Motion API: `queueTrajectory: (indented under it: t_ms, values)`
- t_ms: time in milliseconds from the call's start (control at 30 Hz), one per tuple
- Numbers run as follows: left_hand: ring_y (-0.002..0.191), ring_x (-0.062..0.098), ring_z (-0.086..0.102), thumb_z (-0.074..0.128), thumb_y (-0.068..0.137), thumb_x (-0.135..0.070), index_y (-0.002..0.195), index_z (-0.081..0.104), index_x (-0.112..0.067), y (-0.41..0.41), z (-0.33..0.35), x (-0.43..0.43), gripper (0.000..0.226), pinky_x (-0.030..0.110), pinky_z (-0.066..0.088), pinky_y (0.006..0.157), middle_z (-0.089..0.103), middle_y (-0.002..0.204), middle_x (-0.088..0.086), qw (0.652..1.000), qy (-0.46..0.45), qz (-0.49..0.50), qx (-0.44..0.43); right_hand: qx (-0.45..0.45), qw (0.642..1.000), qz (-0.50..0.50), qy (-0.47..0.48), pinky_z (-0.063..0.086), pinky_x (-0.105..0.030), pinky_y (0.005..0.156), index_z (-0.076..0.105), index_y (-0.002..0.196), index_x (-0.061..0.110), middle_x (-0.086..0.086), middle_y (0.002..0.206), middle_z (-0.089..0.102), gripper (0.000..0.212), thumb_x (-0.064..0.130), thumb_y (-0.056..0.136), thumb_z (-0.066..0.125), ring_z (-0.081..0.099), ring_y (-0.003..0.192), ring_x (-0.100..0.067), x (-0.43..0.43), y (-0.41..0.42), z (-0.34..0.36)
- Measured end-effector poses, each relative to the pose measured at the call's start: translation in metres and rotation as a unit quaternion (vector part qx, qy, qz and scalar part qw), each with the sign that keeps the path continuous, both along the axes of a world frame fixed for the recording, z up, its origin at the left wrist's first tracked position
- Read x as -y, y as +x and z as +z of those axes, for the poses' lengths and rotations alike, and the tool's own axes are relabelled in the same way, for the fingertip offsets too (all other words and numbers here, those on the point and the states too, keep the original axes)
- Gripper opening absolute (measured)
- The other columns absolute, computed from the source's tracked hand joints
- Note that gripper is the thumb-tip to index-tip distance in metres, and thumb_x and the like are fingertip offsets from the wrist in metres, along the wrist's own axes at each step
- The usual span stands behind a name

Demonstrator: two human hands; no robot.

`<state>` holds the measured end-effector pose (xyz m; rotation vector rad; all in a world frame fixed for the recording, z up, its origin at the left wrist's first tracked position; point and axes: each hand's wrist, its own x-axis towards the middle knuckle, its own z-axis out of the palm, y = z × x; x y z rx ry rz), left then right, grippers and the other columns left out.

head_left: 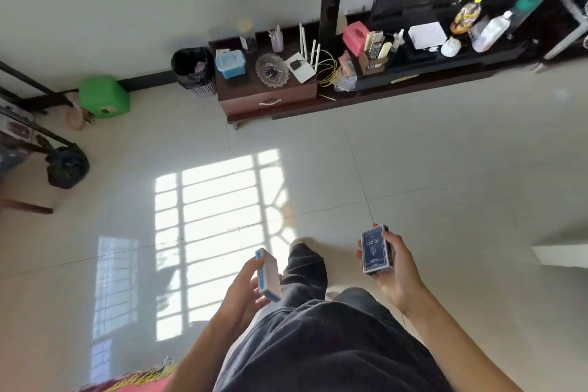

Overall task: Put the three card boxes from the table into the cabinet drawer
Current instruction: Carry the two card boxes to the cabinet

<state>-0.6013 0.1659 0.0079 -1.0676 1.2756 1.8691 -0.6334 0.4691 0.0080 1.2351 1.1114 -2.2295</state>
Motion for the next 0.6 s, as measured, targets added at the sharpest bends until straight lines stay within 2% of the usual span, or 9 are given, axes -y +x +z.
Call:
queueTrajectory:
  t_ms: [100, 267, 500, 600]
  values:
    - [0.106, 0.035, 0.069, 0.061, 0.089, -0.043, 0.129, 0.057, -0.014, -0.052, -0.003, 0.010, 0.050, 0.046, 0.056, 0.089, 0.069, 0.118, 0.023, 1.000, 0.007, -0.007, -0.011, 0.005, 1.000, -0.006, 0.015, 0.055, -0.042, 0.081, 0.066, 0.129, 0.018, -0.020, 0.113, 0.072, 0.037, 0.035, 0.097, 0.059, 0.074, 0.091, -0.032, 0.005, -0.046, 0.001]
    - [0.094, 0.028, 0.068, 0.064, 0.085, -0.049, 0.126, 0.060, -0.017, -0.153, 0.012, 0.009, 0.053, 0.039, 0.054, 0.081, 0.070, 0.114, 0.020, 0.998, 0.016, -0.036, -0.046, -0.005, 1.000, 0.008, 0.009, 0.055, -0.043, 0.084, 0.066, 0.128, 0.020, -0.020, 0.118, 0.072, 0.037, 0.037, 0.097, 0.058, 0.071, 0.104, -0.036, 0.017, -0.119, 0.010]
    - [0.093, 0.026, 0.068, 0.066, 0.080, -0.053, 0.128, 0.057, -0.018, -0.278, 0.014, 0.002, 0.060, 0.037, 0.053, 0.081, 0.067, 0.119, 0.023, 0.996, 0.002, -0.046, -0.079, -0.012, 0.999, 0.039, -0.005, 0.051, -0.043, 0.082, 0.072, 0.112, 0.020, -0.017, 0.110, 0.074, 0.025, 0.034, 0.096, 0.057, 0.070, 0.101, -0.035, 0.028, -0.235, 0.002]
    - [0.092, 0.026, 0.067, 0.066, 0.077, -0.057, 0.128, 0.056, -0.017, -0.319, 0.012, -0.008, 0.066, 0.039, 0.051, 0.084, 0.069, 0.113, 0.019, 0.997, -0.014, -0.036, -0.063, -0.016, 0.999, 0.043, -0.015, 0.051, -0.043, 0.081, 0.068, 0.121, 0.018, -0.016, 0.104, 0.074, 0.030, 0.033, 0.096, 0.060, 0.072, 0.093, -0.033, 0.023, -0.292, -0.004]
